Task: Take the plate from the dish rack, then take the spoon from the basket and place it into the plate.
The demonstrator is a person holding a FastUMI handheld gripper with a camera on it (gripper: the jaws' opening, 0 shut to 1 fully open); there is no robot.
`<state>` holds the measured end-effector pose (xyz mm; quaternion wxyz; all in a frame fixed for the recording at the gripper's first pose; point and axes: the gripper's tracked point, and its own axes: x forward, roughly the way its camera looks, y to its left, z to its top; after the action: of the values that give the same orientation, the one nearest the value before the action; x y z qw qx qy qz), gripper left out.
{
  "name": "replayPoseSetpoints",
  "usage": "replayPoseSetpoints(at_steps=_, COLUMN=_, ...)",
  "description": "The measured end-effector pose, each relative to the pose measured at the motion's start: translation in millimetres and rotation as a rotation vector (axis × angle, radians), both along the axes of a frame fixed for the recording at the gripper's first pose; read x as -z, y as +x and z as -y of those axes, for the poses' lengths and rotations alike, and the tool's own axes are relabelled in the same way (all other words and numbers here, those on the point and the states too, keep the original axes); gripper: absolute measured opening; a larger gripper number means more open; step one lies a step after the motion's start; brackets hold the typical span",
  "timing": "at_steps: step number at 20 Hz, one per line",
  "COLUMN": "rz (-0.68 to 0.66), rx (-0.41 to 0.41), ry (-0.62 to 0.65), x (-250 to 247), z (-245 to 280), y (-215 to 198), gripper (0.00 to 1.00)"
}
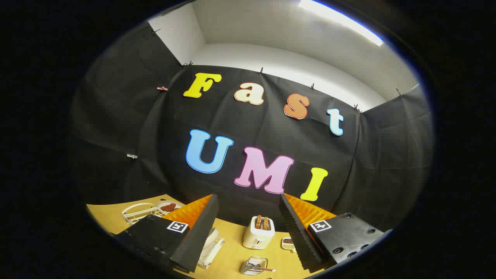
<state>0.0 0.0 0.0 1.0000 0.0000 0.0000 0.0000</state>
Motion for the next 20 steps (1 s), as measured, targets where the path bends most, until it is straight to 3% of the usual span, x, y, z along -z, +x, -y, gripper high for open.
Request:
replayPoseSetpoints(at_steps=13, rz=-0.033, rx=-0.021, ry=0.023, x=10, z=-12, y=6, gripper=0.97)
replayPoseSetpoints(at_steps=20, rz=-0.170, rx=-0.081, ry=0.131, x=52, z=-35, y=26, gripper=0.97)
